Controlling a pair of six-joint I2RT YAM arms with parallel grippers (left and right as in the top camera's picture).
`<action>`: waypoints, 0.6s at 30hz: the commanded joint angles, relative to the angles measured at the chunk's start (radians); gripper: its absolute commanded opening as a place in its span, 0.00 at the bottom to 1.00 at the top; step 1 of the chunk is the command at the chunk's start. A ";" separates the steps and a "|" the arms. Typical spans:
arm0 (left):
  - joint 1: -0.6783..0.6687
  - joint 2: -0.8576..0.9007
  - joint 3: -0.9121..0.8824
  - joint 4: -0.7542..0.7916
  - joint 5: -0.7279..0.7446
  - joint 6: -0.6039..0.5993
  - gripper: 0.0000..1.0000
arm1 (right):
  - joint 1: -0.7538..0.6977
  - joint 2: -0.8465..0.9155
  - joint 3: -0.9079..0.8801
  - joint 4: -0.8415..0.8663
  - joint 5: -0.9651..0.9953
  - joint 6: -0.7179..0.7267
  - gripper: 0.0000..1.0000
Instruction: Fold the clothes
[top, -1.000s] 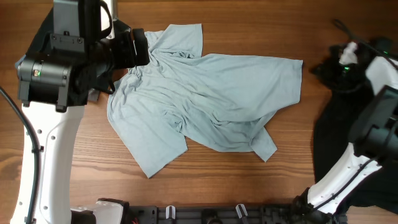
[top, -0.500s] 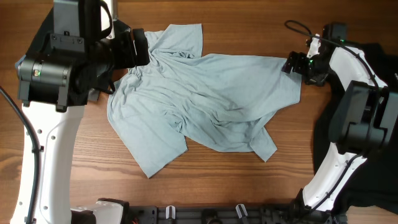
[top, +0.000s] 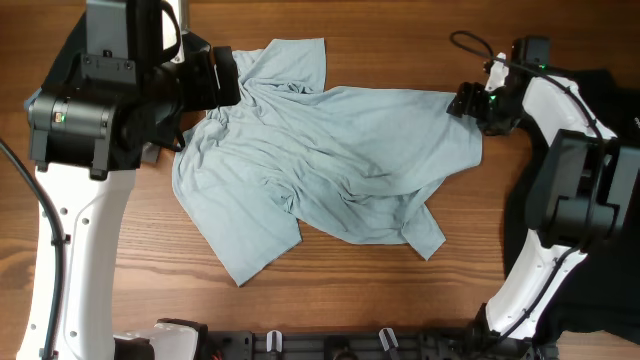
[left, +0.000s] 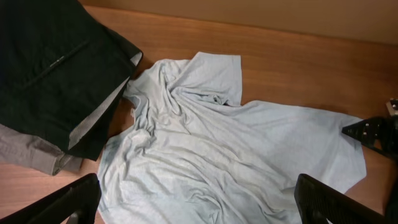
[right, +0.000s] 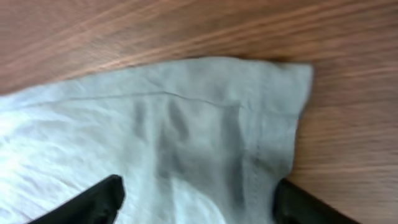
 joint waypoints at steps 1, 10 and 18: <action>0.002 -0.015 -0.002 -0.003 0.008 0.001 1.00 | 0.026 0.029 -0.076 0.022 0.023 0.065 0.63; 0.002 -0.015 -0.002 -0.003 0.008 0.002 1.00 | 0.025 0.024 -0.098 0.177 -0.073 0.064 0.04; 0.002 -0.015 -0.002 -0.003 0.008 0.001 1.00 | -0.030 0.021 0.237 0.435 -0.208 0.237 0.04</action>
